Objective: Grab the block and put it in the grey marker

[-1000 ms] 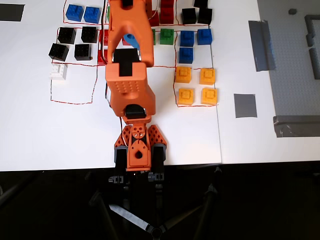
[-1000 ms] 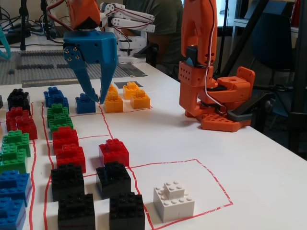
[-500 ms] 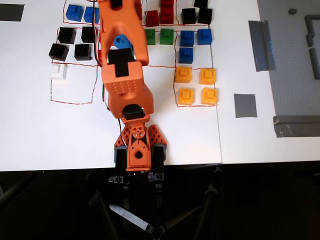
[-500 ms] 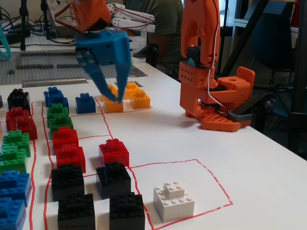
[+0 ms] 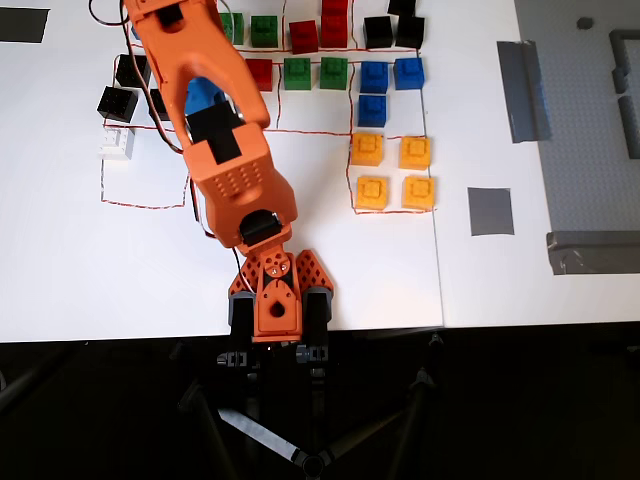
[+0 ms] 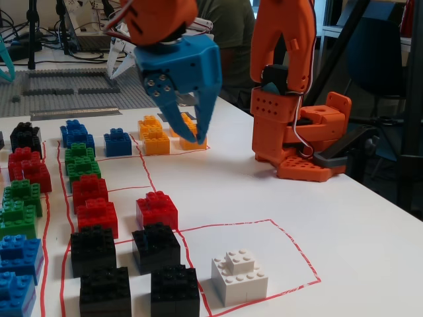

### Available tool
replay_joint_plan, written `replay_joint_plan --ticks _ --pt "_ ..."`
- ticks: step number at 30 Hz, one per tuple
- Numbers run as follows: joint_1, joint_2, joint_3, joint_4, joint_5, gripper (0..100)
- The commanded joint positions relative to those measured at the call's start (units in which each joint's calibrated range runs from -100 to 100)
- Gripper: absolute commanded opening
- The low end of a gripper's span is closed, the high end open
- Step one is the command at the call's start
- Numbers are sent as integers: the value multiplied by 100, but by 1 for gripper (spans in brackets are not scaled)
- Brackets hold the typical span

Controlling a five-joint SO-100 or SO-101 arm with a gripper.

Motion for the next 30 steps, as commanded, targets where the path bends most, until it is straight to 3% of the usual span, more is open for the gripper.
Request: replay_joint_plan --ticks 1,9,20,30 --pt "-371 -1126 -390 -70 -142 0" --pt "-1187 -1540 146 -1155 -171 0" --pt "-2218 -1255 264 -1857 -811 0" --pt "-2501 -685 192 -2868 -1211 0"
